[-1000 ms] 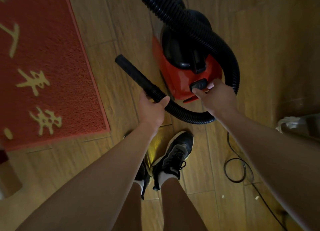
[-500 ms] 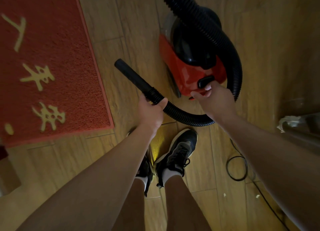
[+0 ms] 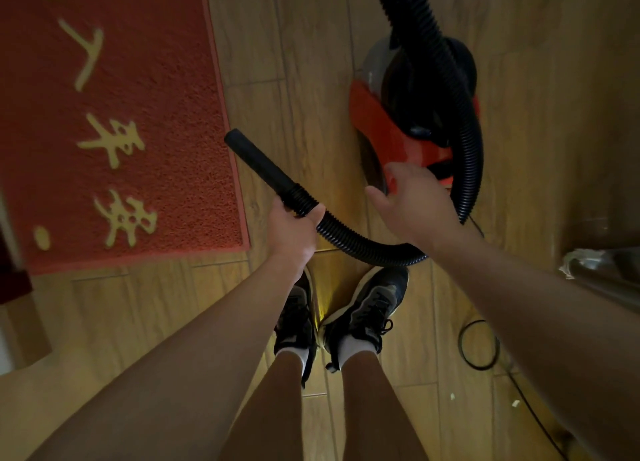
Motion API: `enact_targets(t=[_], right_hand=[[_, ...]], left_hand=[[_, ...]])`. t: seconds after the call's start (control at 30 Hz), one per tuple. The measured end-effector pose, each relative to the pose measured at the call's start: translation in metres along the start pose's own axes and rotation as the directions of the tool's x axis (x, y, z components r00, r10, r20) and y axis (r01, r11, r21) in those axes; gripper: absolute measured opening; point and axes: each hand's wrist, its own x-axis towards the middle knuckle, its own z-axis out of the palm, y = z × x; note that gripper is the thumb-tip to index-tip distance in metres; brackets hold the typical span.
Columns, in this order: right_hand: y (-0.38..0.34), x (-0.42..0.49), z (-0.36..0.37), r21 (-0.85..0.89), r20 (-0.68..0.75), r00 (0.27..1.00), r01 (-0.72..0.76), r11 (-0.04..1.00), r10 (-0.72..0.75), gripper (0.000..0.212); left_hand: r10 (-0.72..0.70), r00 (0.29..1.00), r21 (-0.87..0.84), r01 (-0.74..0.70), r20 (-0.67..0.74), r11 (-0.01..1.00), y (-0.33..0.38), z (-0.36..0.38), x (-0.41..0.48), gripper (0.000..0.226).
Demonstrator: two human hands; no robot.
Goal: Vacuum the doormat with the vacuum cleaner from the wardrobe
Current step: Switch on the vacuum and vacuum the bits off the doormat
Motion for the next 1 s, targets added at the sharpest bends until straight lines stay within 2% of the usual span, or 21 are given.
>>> enact_targets(t=[0.1,0.23,0.4,0.53,1.0], right_hand=[[-0.020,0.001,-0.005,-0.064,0.046,0.996,0.075,0.995,-0.072,0.055],[-0.046,0.006,-0.006,-0.148,0.052,0.986,0.166,0.975,-0.160,0.051],[-0.078,0.014,-0.011,-0.254,0.051,0.972,0.236,0.938,-0.230,0.047],[-0.102,0.017,-0.015,-0.311,0.066,0.960,0.280,0.908,-0.273,0.049],[-0.151,0.026,0.002,-0.388,0.089,0.912,0.401,0.830,-0.400,0.046]], left_hand=[[0.013,1.000,-0.011,-0.013,-0.022,1.000,0.002,-0.014,0.002,0.033],[0.012,0.999,-0.030,-0.013,-0.030,0.999,0.001,-0.035,0.006,0.034],[0.046,0.998,-0.053,-0.048,-0.044,0.997,-0.001,-0.061,0.013,0.054],[0.061,0.993,-0.032,-0.064,-0.101,0.997,0.000,-0.082,0.015,0.039],[-0.052,0.983,-0.090,0.037,-0.174,0.995,-0.024,-0.131,0.043,0.021]])
